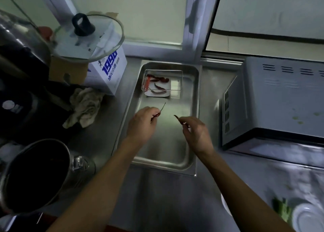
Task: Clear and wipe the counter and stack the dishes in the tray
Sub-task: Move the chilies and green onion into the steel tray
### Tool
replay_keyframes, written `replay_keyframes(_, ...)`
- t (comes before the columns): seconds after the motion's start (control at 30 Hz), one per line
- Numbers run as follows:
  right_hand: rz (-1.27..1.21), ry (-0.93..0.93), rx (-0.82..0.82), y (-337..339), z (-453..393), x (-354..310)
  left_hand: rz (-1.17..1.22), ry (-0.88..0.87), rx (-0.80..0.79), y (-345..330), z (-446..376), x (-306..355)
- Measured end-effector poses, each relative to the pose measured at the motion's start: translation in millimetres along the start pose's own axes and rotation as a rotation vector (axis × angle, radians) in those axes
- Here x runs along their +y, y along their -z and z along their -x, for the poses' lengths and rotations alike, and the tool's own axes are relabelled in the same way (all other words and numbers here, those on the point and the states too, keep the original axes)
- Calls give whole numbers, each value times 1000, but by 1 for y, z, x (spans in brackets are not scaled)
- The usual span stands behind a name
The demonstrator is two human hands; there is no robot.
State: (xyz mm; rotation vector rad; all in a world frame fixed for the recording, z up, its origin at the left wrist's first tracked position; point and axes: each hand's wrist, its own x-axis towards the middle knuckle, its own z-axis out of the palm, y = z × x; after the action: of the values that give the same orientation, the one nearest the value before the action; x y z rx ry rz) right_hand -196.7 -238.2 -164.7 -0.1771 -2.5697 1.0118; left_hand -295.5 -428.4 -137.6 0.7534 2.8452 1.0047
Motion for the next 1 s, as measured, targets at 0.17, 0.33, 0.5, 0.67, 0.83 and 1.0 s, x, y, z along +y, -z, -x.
replay_keyframes(0.17, 41, -38, 60, -15, -37, 1, -48, -30, -39, 5, -65, -12)
replay_keyframes(0.33, 55, -101, 109, -25, -71, 7, -147, -82, -5, 0, -128, -32)
replay_keyframes(0.5, 28, -130, 88, -40, -102, 18, -249, -113, -43, -10, -174, -55)
replay_keyframes(0.67, 23, -145, 61, -55, -141, 31, -292, -158, -190, -30, -209, -71)
replay_keyframes(0.83, 11, -142, 15, -69, -170, 48, -310, -227, -305, -46, -226, -92)
replay_keyframes(1.0, 0, -198, -51, -82, -194, 64, -350, -243, -318, -54, -232, -107)
